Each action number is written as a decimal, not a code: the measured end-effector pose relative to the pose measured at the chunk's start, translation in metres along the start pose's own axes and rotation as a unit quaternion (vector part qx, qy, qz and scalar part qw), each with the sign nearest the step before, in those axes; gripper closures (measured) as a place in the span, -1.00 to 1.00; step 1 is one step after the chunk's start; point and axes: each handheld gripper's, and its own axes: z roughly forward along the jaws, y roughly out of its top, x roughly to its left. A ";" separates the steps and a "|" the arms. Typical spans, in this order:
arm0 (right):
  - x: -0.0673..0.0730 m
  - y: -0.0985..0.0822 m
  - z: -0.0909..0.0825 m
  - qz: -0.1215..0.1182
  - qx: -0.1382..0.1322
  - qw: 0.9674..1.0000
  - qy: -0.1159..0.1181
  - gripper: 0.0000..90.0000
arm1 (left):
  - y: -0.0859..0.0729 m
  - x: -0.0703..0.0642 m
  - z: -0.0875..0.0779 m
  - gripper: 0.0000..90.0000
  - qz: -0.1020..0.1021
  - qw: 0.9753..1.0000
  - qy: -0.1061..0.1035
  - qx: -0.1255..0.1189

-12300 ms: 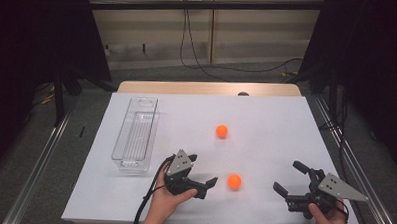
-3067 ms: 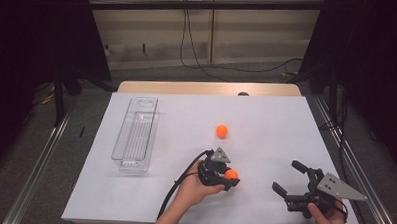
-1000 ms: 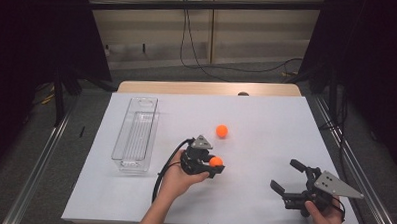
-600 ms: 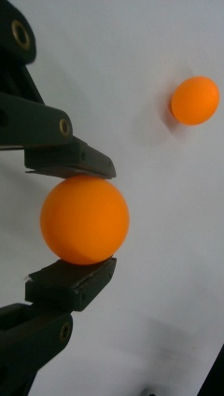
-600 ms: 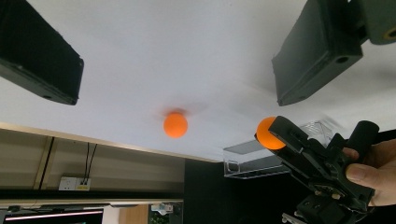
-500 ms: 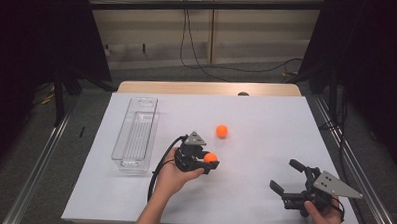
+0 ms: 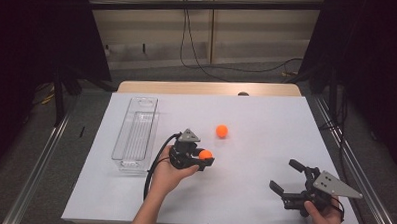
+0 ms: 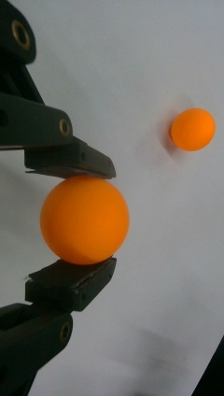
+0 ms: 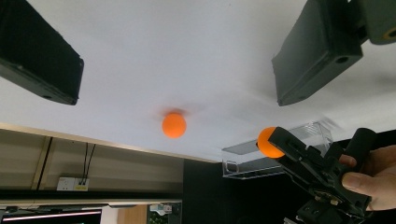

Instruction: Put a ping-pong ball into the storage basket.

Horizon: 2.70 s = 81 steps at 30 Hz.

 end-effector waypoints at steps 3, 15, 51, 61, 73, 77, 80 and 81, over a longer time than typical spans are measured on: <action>0.000 0.000 0.000 0.000 -0.001 1.000 0.000 -0.97 | 0.000 0.001 -0.002 0.13 0.001 1.000 0.003 0.002; 0.001 0.000 0.000 -0.001 -0.002 1.000 0.002 -0.97 | 0.001 0.006 -0.009 0.13 -0.005 1.000 0.012 0.000; 0.001 0.001 -0.001 -0.001 -0.004 1.000 0.004 -0.97 | 0.000 0.020 -0.027 0.13 -0.021 0.999 0.045 -0.010; 0.001 0.001 -0.001 -0.001 -0.004 1.000 0.005 -0.97 | 0.000 0.023 -0.032 0.13 -0.024 0.998 0.053 -0.010; 0.001 0.001 -0.001 -0.002 -0.004 1.000 0.005 -0.97 | -0.001 0.028 -0.039 0.13 -0.025 0.998 0.063 -0.014; 0.001 0.001 -0.001 -0.001 -0.004 1.000 0.005 -0.97 | -0.001 0.030 -0.041 0.13 -0.024 0.997 0.066 -0.013; 0.001 0.001 -0.001 -0.001 -0.004 1.000 0.006 -0.97 | -0.001 0.031 -0.042 0.13 -0.029 0.997 0.068 -0.016; 0.001 0.001 -0.001 -0.001 -0.004 1.000 0.006 -0.97 | -0.001 0.032 -0.043 0.13 -0.024 0.997 0.069 -0.014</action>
